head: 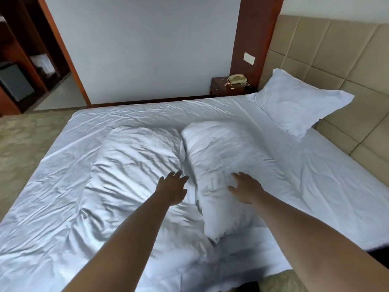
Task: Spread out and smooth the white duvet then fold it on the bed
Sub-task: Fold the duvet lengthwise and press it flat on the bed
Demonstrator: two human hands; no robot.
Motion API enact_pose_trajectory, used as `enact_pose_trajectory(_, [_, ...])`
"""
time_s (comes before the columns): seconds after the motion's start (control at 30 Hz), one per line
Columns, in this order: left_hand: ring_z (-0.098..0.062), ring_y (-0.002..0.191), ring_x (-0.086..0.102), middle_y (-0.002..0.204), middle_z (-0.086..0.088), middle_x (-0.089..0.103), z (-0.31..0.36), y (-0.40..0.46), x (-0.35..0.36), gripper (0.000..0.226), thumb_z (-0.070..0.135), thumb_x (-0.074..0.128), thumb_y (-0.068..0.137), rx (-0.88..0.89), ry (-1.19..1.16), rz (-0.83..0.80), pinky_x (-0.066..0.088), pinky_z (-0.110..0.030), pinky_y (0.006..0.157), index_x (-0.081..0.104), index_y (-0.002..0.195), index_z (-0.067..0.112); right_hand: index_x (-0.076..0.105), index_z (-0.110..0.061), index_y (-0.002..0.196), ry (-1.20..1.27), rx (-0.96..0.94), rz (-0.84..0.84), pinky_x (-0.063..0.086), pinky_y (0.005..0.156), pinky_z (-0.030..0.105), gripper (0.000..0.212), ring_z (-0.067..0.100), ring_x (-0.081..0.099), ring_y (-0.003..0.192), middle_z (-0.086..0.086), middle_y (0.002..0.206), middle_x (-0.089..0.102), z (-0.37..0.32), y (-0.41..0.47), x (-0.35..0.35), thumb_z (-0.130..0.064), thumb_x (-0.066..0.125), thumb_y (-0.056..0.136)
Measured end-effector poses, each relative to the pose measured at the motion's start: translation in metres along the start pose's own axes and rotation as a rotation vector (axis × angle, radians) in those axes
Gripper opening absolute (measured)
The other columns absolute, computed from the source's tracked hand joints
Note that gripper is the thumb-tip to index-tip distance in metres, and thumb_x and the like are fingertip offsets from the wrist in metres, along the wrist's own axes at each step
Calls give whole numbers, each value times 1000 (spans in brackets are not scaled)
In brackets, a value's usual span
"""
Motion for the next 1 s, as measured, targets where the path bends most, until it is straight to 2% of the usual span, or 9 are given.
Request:
enact_pose_trajectory(0.17, [-24, 143, 19, 159, -3, 12, 77, 68, -1, 55, 37, 41, 98, 17, 0, -20, 29, -46, 111, 23, 149, 25, 15, -21, 152, 39, 35, -8, 24, 115, 39, 63, 24, 18, 144, 7, 159, 13, 83, 54, -7, -48, 35, 98])
enact_pose_trajectory(0.33, [-24, 146, 9, 161, -2, -1, 161, 147, 8, 56, 36, 36, 101, 40, 43, -114, 19, -47, 115, 13, 152, 27, 17, -22, 150, 117, 30, -60, 27, 113, 38, 61, 25, 19, 143, 7, 158, 12, 153, 111, 3, -47, 36, 98])
enact_pose_trajectory(0.43, [-25, 148, 0, 160, 0, -11, 202, 186, 17, 60, 37, 35, 101, 3, -1, -185, 18, -54, 114, 4, 152, 32, 19, -26, 149, 196, 39, -75, 28, 111, 41, 57, 24, 19, 143, 7, 157, 13, 188, 137, 15, -45, 35, 97])
enact_pose_trajectory(0.5, [-26, 147, -7, 158, 3, -19, 221, 209, 25, 70, 39, 44, 98, -33, -37, -253, 22, -60, 111, -2, 151, 36, 14, -28, 150, 279, 76, -94, 26, 112, 44, 59, 24, 16, 144, 5, 158, 10, 210, 151, 24, -47, 33, 98])
enact_pose_trajectory(0.6, [-30, 147, -7, 156, 5, -26, 238, 242, 34, 103, 34, 68, 84, -117, -140, -353, 32, -60, 106, -12, 147, 43, 5, -32, 152, 398, 157, -146, 21, 114, 49, 64, 25, 8, 147, -2, 161, 1, 240, 173, 37, -53, 31, 98])
enact_pose_trajectory(0.67, [-38, 145, 0, 156, 0, -27, 248, 259, 41, 116, 25, 75, 78, -158, -150, -408, 36, -59, 104, -18, 145, 46, 0, -35, 152, 468, 204, -174, 17, 114, 52, 70, 27, 3, 147, -5, 161, -6, 251, 184, 47, -59, 33, 95])
enact_pose_trajectory(0.77, [-44, 142, 7, 155, -4, -28, 259, 274, 54, 115, 7, 65, 82, -217, -108, -449, 39, -59, 100, -23, 141, 49, -9, -34, 151, 559, 290, -180, 14, 114, 54, 86, 28, -2, 147, -4, 159, -15, 259, 193, 64, -70, 37, 87])
enact_pose_trajectory(0.87, [-46, 140, 9, 155, -6, -29, 264, 282, 73, 118, 15, 69, 80, -281, -32, -480, 40, -63, 96, -28, 139, 47, -13, -31, 150, 680, 448, -207, 11, 115, 54, 109, 30, 0, 147, 4, 160, -13, 275, 202, 80, -79, 48, 74])
enact_pose_trajectory(1.0, [-46, 140, 7, 154, -7, -30, 262, 293, 104, 116, 24, 68, 82, -309, 16, -476, 38, -66, 94, -32, 137, 47, -21, -29, 148, 831, 539, -384, 10, 117, 50, 132, 28, 5, 147, 11, 160, -4, 298, 219, 101, -82, 61, 60])
Point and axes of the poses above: each hand's wrist, its own y-axis towards the middle knuckle, its own x-axis out of the palm, z = x × y, the point moved 3 cm from there along y, towards the middle knuckle
